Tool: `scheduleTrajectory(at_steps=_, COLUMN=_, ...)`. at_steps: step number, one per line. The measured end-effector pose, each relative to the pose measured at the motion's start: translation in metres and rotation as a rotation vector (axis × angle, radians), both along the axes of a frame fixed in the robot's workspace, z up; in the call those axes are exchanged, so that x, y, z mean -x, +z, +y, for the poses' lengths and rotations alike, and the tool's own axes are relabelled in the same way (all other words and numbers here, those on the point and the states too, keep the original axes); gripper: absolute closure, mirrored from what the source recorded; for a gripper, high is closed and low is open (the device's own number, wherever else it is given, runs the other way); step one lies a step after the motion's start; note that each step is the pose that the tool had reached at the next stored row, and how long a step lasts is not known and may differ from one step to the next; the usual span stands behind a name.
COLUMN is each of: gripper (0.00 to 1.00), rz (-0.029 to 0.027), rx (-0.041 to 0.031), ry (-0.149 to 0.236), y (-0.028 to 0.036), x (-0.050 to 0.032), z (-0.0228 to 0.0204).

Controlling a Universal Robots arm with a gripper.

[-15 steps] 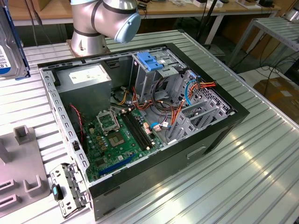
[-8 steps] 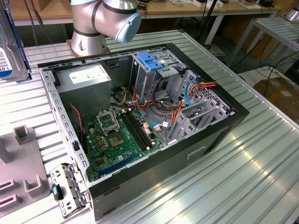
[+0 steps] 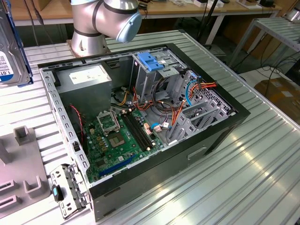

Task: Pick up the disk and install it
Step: 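Pick up the disk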

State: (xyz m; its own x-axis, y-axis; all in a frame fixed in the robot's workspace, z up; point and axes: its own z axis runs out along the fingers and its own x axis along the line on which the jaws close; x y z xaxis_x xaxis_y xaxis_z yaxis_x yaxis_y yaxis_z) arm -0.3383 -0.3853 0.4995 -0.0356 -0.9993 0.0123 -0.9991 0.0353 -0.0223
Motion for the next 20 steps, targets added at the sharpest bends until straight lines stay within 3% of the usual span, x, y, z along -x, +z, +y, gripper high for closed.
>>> scheduleTrajectory(at_steps=6, gripper=0.63, rz=-0.0001, rx=-0.0001, ry=0.0, y=-0.0001, x=-0.0036, z=-0.0024)
scheduleTrajectory(at_steps=20, gripper=0.63, rz=-0.0001, rx=-0.0001, ry=0.0, y=-0.0001, x=-0.0192, z=-0.003)
